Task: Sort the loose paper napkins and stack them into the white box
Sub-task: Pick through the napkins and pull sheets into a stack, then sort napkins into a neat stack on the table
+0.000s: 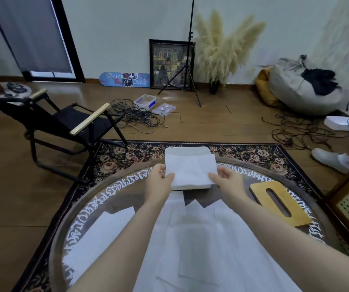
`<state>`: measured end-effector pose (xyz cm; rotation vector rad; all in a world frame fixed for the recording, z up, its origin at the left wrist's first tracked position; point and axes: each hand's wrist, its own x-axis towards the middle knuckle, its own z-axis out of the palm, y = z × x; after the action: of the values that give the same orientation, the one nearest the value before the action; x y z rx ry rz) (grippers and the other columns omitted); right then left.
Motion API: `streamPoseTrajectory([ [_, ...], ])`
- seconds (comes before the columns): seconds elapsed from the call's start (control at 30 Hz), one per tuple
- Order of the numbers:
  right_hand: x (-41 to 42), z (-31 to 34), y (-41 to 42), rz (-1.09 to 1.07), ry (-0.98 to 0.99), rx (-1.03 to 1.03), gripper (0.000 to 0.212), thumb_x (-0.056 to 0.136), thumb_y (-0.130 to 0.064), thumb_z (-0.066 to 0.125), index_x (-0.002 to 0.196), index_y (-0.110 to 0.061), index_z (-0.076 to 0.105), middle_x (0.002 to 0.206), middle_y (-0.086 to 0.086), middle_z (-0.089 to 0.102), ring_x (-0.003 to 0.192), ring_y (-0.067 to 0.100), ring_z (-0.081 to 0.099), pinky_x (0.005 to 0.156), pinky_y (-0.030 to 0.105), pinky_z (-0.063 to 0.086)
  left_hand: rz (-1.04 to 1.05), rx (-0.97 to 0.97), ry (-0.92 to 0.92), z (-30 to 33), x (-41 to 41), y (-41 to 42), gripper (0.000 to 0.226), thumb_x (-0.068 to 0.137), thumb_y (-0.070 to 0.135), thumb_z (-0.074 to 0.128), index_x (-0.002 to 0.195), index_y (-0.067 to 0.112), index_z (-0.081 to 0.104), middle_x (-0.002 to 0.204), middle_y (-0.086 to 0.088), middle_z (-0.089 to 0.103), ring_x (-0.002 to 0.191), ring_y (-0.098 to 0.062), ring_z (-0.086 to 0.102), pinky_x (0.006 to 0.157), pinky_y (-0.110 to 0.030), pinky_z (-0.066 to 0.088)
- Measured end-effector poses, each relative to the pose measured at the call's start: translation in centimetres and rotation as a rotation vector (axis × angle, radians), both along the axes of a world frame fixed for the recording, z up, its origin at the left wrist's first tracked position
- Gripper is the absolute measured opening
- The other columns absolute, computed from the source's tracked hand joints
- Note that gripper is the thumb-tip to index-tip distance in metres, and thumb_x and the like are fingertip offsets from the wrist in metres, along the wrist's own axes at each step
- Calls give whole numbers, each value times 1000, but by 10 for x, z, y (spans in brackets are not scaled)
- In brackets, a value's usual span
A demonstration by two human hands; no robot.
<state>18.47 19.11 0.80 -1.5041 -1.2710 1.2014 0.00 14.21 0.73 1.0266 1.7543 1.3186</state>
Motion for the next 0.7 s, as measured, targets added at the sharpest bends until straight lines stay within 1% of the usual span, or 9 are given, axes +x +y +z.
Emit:
streamPoseTrajectory([
  [0.03,-3,-2,11,-18,-2,-6,34,82,-18,72,113,-8,65,97,6,67,90,23,62,73,31,45,-1,-11,6,1,-2,10,16,86,12,56,86,28,55,91,-13,67,76,-31,64,72,-48,56],
  [0.1,-8,-4,30,-47,-35,2,30,81,-18,73,109,-10,67,85,3,62,80,20,59,73,34,45,3,-23,24,2,-5,29,13,88,11,55,92,23,55,93,-13,67,70,-27,62,69,-42,55],
  [0.17,-12,-4,46,-78,-73,11,24,82,-16,71,106,-12,68,81,2,62,77,19,59,74,35,47,24,-42,79,-1,-8,47,13,88,13,56,98,20,57,94,-11,67,67,-22,59,70,-42,55],
  [0.2,-13,-5,53,-85,-107,19,23,83,-16,69,106,-13,69,81,1,63,78,19,60,75,35,48,36,-58,110,-3,-9,56,14,87,14,57,99,20,57,94,-10,67,68,-22,59,72,-42,55],
  [0.3,-17,-9,71,-66,-258,37,25,84,-20,66,109,-17,69,90,-1,68,88,21,64,81,36,52,30,-120,224,-8,-12,77,14,86,19,58,100,24,56,97,-6,67,82,-24,61,75,-37,52],
  [0.4,-19,-13,82,-33,-415,49,29,85,-23,65,114,-19,68,93,-2,66,96,21,63,80,33,48,17,-210,406,-14,-14,90,22,89,23,56,112,24,57,107,-2,65,99,-25,59,76,-32,42],
  [0.47,-20,-14,87,-4,-491,58,31,85,-24,66,116,-20,67,97,-2,67,100,21,62,84,34,48,13,-233,546,-17,-15,95,27,91,24,55,118,25,56,114,-1,64,107,-26,58,79,-32,41],
  [0.57,-22,-12,91,17,-594,77,33,85,-24,66,118,-22,67,111,-1,69,106,22,61,86,33,46,-35,-251,755,-19,-15,100,31,93,25,52,123,25,55,120,-2,63,111,-27,57,80,-31,42],
  [0.7,-23,-11,93,28,-706,116,32,86,-26,66,118,-25,68,115,-2,69,109,23,60,86,32,46,-57,-267,841,-20,-15,106,31,92,24,54,123,25,56,118,0,65,111,-25,58,79,-29,43],
])
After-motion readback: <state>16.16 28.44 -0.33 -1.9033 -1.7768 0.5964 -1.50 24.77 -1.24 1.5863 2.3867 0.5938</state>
